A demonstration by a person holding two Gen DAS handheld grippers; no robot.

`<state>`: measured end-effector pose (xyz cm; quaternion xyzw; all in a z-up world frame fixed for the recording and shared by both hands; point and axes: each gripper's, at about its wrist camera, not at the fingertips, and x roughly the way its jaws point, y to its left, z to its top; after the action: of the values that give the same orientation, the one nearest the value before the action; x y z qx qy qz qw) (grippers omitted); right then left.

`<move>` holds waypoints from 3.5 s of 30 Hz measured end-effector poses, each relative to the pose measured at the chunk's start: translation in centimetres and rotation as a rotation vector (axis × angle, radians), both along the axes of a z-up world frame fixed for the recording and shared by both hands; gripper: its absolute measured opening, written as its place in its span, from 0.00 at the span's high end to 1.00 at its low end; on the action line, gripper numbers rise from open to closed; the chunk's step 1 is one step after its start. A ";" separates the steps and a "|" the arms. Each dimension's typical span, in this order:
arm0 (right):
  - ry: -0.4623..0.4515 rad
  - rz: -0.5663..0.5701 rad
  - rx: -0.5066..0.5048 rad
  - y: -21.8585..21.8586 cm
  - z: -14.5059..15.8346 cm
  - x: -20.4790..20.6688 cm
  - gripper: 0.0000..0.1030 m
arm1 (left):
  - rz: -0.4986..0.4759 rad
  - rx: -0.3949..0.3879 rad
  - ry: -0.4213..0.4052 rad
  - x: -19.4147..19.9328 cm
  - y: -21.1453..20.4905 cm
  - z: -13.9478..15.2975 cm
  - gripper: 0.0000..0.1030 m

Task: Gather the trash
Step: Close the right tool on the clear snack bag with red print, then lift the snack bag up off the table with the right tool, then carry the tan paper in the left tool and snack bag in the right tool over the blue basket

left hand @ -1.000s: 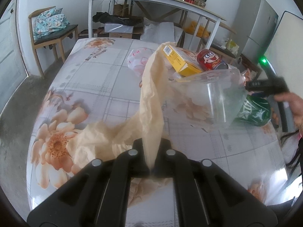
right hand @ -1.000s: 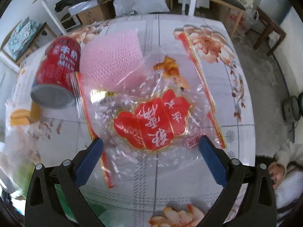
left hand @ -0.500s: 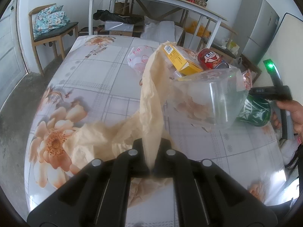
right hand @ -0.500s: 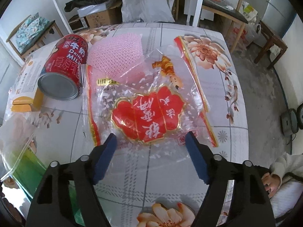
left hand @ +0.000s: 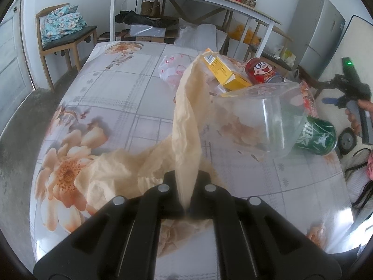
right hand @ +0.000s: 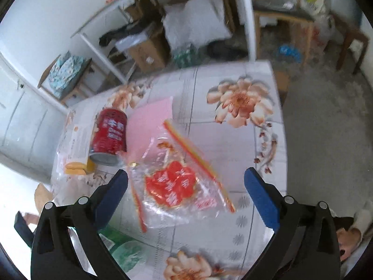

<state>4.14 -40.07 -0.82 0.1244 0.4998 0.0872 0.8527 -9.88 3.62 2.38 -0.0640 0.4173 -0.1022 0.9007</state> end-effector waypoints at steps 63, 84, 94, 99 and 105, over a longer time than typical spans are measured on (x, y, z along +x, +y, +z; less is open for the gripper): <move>-0.525 0.044 0.066 8.8 7.3 -17.7 0.97 | -0.033 -0.010 -0.231 -2.9 0.3 6.1 1.00; -0.558 0.332 0.089 24.2 8.0 -19.5 0.97 | 0.003 0.046 -0.301 -9.3 3.9 14.2 1.00; -0.538 0.510 0.048 31.3 7.4 -21.7 0.97 | 0.165 0.174 -0.233 -15.6 8.8 14.3 1.00; -0.535 0.619 0.054 35.7 7.3 -24.2 0.97 | 0.269 0.215 -0.197 -20.6 13.2 13.8 1.00; -0.505 0.795 0.074 43.6 6.1 -28.9 0.97 | 0.415 0.252 -0.132 -27.9 19.4 11.9 1.00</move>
<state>-24.80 3.57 5.31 -0.0712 0.2820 0.4522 0.8432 -37.74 22.99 14.26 -0.0287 0.3451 0.1339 0.9285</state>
